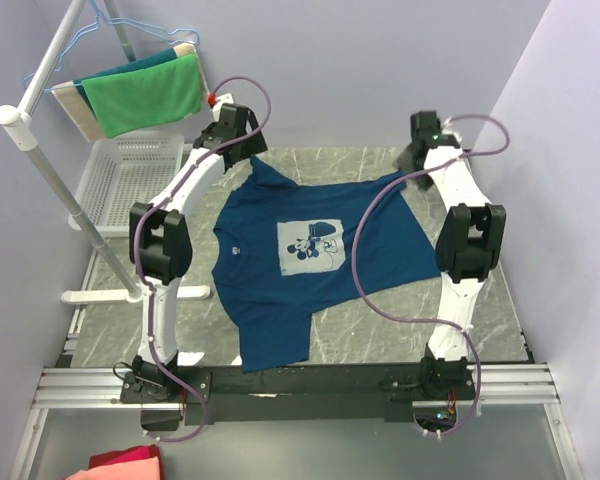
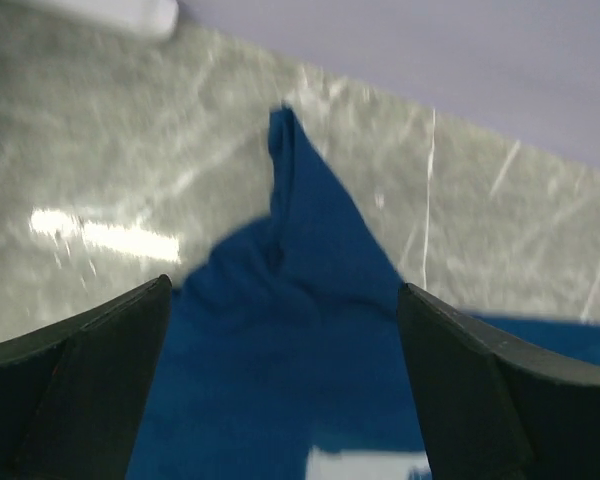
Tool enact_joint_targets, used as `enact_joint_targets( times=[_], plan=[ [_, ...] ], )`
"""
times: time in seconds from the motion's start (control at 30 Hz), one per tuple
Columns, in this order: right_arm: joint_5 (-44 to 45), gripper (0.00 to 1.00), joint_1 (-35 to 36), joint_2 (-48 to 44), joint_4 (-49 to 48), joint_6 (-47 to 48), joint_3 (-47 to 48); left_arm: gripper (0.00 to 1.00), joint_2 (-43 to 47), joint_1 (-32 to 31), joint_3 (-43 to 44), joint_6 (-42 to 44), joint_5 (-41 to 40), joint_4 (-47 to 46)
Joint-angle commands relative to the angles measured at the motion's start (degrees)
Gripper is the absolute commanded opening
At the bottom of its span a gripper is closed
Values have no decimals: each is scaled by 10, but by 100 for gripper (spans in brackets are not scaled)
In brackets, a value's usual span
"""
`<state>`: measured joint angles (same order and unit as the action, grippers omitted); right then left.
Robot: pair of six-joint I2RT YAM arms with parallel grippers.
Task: Fold and stack the t-shirts
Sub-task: Flatten the tshirt out
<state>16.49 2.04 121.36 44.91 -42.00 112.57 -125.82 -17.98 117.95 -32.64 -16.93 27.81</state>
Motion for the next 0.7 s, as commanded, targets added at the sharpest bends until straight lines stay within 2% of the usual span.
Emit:
enact_joint_targets(
  times=[0.0,0.1,0.23,0.3,0.47,0.67],
  plan=[
    [-22,70,30,-56,81,-9,-102,99,11,-12,-20,-29,47,99],
    [-31,66,33,-79,78,-13,-169,99,6,-21,-46,-38,55,130],
    [-40,62,32,-101,63,-13,-243,100,29,-24,-138,-61,86,100],
    [-38,62,34,-107,58,-12,-272,100,24,-25,-149,-72,98,99],
    [-35,62,34,-114,59,-8,-318,99,-3,-29,-135,-78,94,112],
    [-38,66,32,-117,70,-7,-350,99,-70,-29,-58,-90,40,177]
  ],
)
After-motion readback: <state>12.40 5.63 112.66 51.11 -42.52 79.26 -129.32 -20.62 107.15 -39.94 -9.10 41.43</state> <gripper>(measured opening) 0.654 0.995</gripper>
